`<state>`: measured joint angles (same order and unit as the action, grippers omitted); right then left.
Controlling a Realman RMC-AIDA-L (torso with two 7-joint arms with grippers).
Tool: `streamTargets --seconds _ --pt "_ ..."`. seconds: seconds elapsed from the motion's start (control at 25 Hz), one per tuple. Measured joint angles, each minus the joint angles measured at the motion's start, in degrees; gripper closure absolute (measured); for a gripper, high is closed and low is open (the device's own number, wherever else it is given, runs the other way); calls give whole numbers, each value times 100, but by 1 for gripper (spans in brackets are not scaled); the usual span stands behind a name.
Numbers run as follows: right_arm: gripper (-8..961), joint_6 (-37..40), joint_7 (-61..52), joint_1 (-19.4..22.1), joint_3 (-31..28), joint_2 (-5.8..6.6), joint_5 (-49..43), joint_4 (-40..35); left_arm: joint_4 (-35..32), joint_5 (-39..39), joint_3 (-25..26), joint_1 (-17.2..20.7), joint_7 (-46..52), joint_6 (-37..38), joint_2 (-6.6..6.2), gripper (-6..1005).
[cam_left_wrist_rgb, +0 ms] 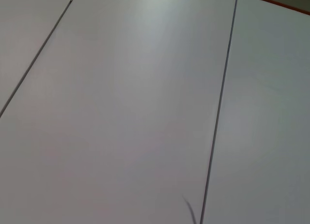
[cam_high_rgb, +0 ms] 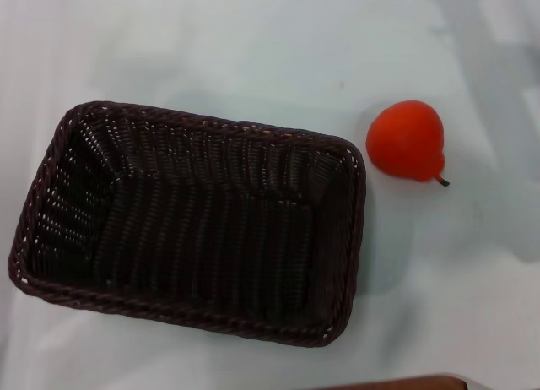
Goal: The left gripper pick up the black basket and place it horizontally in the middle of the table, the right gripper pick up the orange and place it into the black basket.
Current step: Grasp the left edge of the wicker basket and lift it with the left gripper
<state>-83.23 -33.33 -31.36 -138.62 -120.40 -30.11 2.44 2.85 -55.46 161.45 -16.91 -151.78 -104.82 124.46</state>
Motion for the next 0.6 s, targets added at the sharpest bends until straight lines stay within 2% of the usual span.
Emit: streamTargets --seconds 0.48,0.6 --pt "28 -63 0 -2 1 6 15 1 -131 1 1 -43 1 -135 8 250" --pt "29 -83 -121 8 2 7 17 1 -129 -20 -60 -65 281 -224 -5 251"
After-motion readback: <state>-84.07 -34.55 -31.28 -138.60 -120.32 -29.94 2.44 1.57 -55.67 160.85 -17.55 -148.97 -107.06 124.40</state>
